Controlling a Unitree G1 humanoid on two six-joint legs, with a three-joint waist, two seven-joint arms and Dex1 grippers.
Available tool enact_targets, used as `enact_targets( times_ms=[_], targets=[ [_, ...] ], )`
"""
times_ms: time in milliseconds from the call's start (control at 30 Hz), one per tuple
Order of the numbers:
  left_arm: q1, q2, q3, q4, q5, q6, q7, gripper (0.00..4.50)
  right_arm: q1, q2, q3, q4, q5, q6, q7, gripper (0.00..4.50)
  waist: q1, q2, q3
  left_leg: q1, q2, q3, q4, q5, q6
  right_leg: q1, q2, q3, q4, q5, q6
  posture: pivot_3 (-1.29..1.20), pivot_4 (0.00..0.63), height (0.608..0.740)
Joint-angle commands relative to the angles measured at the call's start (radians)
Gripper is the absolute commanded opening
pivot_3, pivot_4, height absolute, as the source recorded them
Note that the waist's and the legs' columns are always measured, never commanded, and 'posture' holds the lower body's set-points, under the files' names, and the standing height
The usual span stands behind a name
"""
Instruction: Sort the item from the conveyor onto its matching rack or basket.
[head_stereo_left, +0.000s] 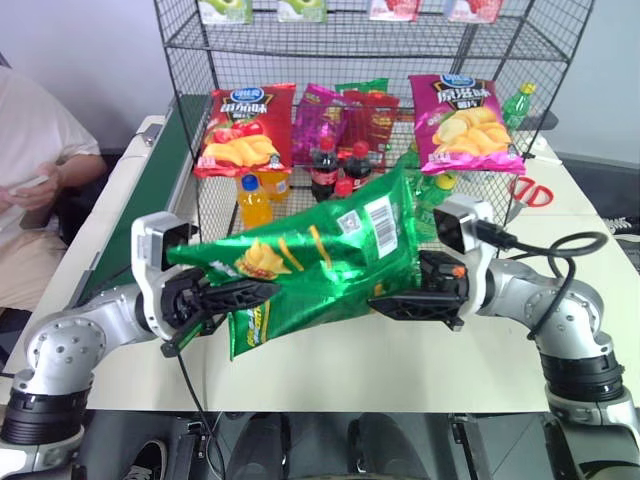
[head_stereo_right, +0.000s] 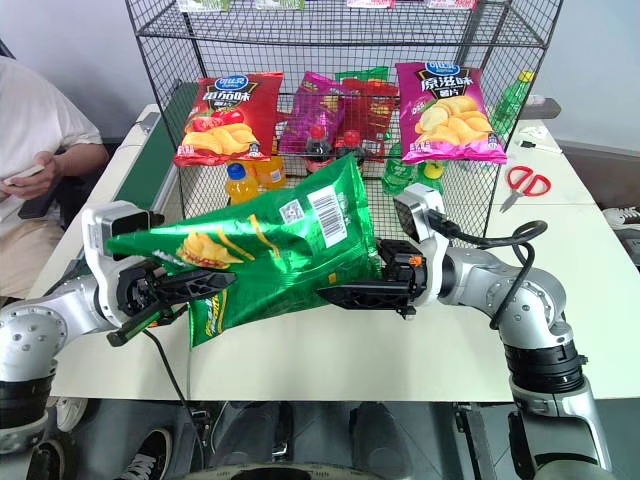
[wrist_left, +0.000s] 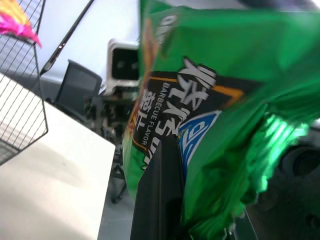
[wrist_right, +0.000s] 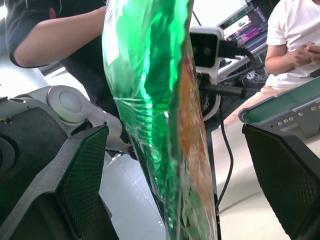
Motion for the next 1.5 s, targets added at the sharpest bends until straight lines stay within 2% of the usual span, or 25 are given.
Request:
enact_targets(
  times_ms=[33, 367, 633, 1033, 1500],
  targets=[
    [0.013, 0.000, 0.012, -0.013, 0.043, -0.017, -0.040, 0.07, -0.008, 0.008, -0.017, -0.044, 0.011, -0.015, -0.007, 4.50, 0.000, 0.000, 0.000, 0.000, 0.000, 0.000, 0.000, 0.000, 0.000, 0.000, 0.000, 0.000, 0.000, 0.000, 0.000, 0.00, 0.150, 0.739],
    [0.005, -0.013, 0.071, 0.009, -0.004, 0.007, -0.042, 0.07, 0.010, 0.008, 0.009, 0.013, -0.160, -0.128, 0.030, 4.50, 0.001, 0.000, 0.000, -0.002, 0.000, 0.000, 0.000, 0.000, 0.000, -0.001, -0.001, 0.000, -0.001, 0.000, 0.000, 0.00, 0.150, 0.739],
    [-0.009, -0.008, 0.093, -0.007, -0.092, 0.055, 0.020, 0.07, 0.026, 0.001, -0.002, 0.011, -0.142, -0.107, 0.050, 4.50, 0.001, 0.000, 0.000, -0.012, 0.000, -0.001, 0.001, 0.000, 0.000, -0.011, -0.001, -0.001, 0.000, 0.000, 0.000, 0.00, 0.150, 0.739],
    [-0.012, 0.009, 0.085, -0.037, -0.180, 0.123, 0.119, 0.07, 0.018, 0.001, 0.003, 0.017, -0.157, -0.118, 0.062, 4.50, 0.001, 0.000, 0.000, -0.012, 0.000, -0.001, 0.001, 0.000, 0.000, -0.011, -0.001, -0.001, 0.000, 0.000, 0.000, 0.00, 0.150, 0.739],
    [0.024, 0.024, 0.076, -0.042, -0.134, 0.155, 0.098, 0.07, 0.016, 0.006, -0.008, 0.003, -0.135, -0.102, 0.055, 4.50, 0.001, 0.000, 0.000, -0.012, 0.000, -0.001, 0.001, 0.000, 0.000, -0.012, -0.001, -0.001, 0.000, 0.000, 0.000, 0.00, 0.150, 0.739]
  ],
)
